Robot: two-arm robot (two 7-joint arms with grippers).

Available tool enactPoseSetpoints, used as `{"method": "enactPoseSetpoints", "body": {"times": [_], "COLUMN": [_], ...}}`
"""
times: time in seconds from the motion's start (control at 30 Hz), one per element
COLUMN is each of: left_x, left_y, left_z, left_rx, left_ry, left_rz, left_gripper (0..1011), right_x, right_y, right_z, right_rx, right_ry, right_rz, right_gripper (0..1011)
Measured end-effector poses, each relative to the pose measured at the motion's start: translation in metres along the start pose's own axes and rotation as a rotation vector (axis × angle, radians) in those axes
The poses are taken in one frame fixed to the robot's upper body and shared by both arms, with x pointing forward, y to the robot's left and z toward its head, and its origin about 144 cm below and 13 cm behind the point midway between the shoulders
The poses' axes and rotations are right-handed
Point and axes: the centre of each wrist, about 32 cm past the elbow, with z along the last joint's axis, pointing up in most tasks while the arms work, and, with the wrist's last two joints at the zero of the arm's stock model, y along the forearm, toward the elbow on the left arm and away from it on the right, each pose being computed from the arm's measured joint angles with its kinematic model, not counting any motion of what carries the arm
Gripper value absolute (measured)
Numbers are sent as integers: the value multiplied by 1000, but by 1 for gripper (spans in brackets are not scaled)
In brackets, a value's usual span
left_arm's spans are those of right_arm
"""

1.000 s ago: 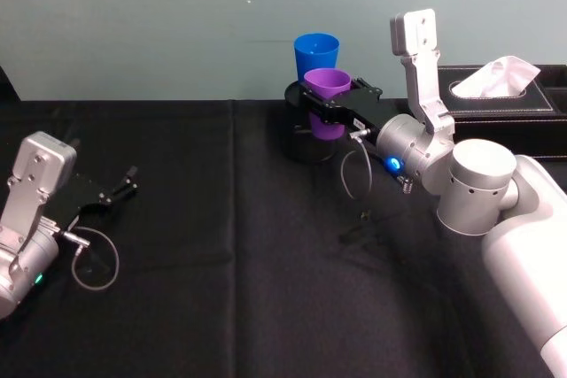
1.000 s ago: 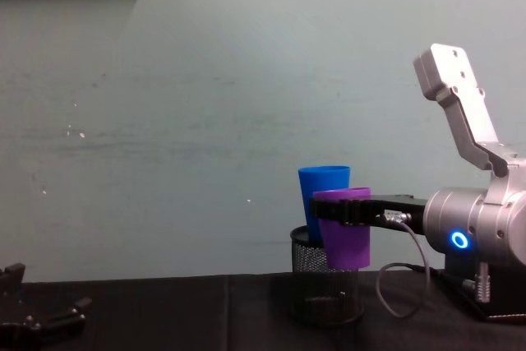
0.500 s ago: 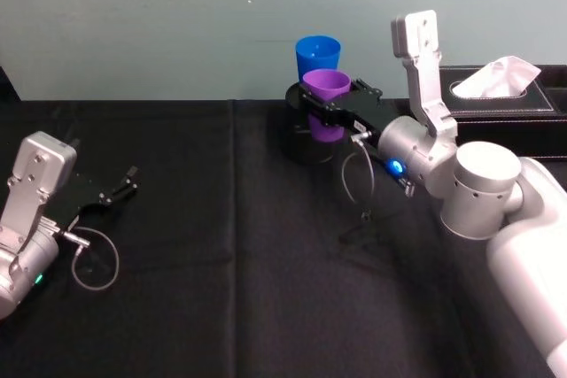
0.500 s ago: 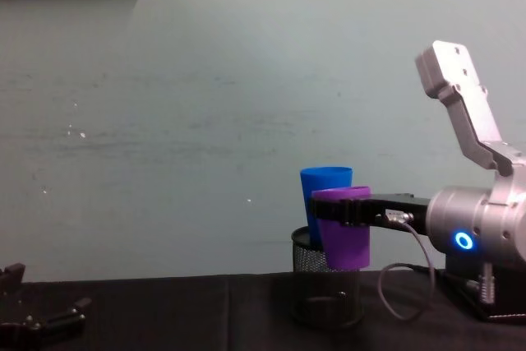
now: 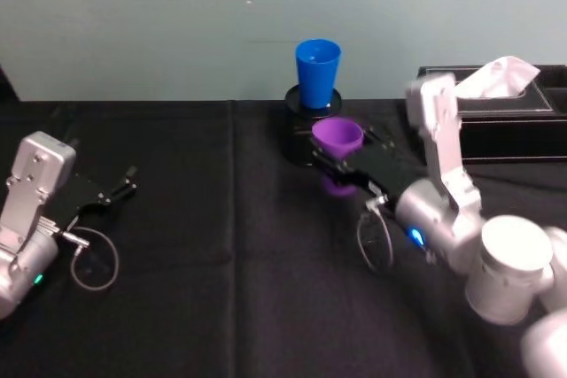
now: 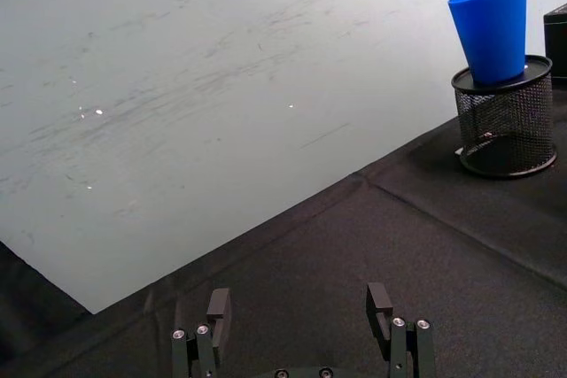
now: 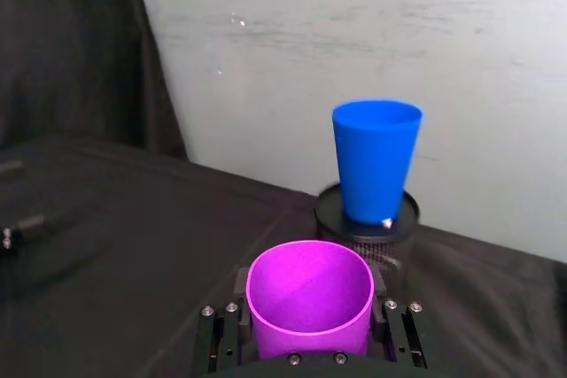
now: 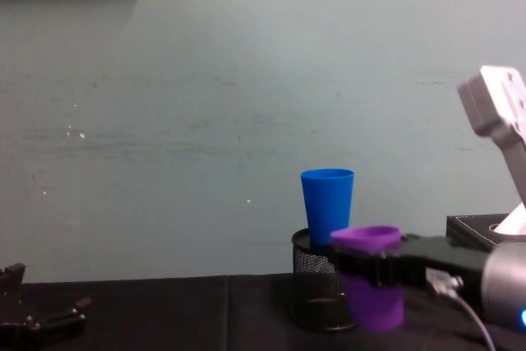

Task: Pick up one cup with a gripper and tap it against the other cup.

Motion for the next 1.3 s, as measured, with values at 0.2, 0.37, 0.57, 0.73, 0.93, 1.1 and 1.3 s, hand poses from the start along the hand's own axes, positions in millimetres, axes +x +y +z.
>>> {"method": "enactPoseSetpoints", "body": {"times": [0.2,0.37,0.57,0.73,0.93,1.1,1.3], "left_x": [0,0,0,0,0,0,0], "left_y": [0,0,0,0,0,0,0], "left_z": [0,0,0,0,0,0,0], "left_rx": [0,0,0,0,0,0,0], "left_ry": [0,0,0,0,0,0,0], "left_rz": [0,0,0,0,0,0,0], "left_gripper": [1000,1000,1000,1000,1000,1000,1000], "right_x": [-14,-20,-21,-21,-21,-21,-23], "right_y": [-17,-17,-14,-12,-11,-12,-21], "right_z": [-31,-55,-76,-82,-84,-80,-60], "right_rx": [36,44,64,67,64,65,72], "right_ry": [-42,-40,-22,-11,-1,3,3], "right_rz": [-48,-62,-64,-54,-46,-48,-58], "right_gripper": [731,731,731,731,829,961,1002]}}
